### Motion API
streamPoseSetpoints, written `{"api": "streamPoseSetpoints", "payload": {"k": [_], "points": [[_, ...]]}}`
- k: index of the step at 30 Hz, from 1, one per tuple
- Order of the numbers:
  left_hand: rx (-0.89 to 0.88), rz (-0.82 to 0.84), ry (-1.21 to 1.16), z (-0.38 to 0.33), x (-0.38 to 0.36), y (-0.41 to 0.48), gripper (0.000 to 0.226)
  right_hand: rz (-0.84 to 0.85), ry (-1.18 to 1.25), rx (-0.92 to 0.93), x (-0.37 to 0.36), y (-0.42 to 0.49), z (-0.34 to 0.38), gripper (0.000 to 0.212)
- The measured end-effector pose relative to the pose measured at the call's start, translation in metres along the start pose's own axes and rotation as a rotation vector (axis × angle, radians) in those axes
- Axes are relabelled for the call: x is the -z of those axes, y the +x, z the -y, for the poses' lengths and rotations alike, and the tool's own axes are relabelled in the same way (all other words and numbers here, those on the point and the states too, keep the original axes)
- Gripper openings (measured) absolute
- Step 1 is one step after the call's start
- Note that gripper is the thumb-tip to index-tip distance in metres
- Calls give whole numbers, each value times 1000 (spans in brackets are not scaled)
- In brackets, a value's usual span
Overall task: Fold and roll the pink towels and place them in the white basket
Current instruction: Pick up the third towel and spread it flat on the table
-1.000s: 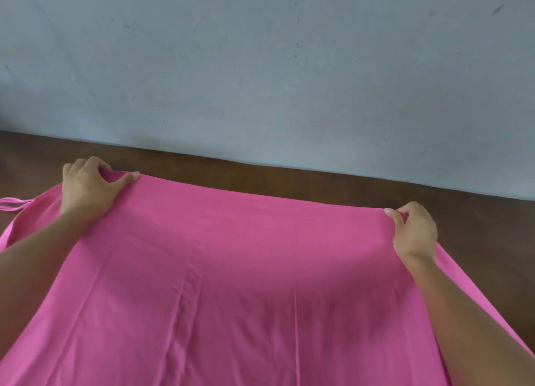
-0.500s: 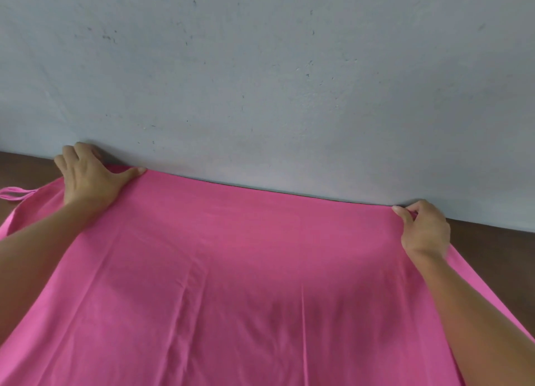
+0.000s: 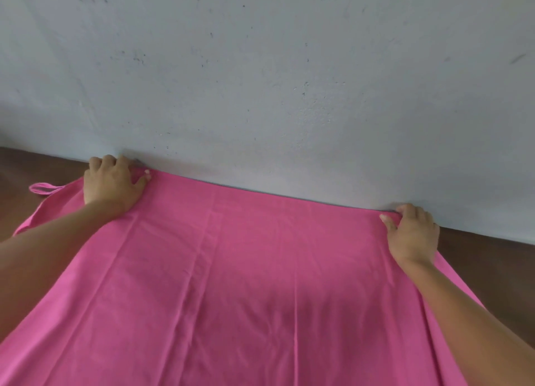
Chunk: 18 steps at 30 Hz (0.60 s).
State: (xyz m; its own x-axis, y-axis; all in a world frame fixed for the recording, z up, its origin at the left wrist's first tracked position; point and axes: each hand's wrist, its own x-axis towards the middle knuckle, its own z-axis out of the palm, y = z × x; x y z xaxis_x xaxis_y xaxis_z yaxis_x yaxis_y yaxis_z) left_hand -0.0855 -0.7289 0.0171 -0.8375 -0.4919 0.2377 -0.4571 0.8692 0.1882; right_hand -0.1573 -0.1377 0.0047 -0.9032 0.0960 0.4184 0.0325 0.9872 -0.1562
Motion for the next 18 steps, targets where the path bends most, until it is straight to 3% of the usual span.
{"api": "streamPoseSetpoints", "payload": {"k": [7,12,18], "points": [[-90,71,-23,-3,36,-68,19,96,146,157,33,-40,25,25],[-122,55,-134,11,53,-135,17,180,303,233,53,-90,53,23],[-15,34,-304,40,69,-219,16,244,454,307,77,-149,101,21]]}}
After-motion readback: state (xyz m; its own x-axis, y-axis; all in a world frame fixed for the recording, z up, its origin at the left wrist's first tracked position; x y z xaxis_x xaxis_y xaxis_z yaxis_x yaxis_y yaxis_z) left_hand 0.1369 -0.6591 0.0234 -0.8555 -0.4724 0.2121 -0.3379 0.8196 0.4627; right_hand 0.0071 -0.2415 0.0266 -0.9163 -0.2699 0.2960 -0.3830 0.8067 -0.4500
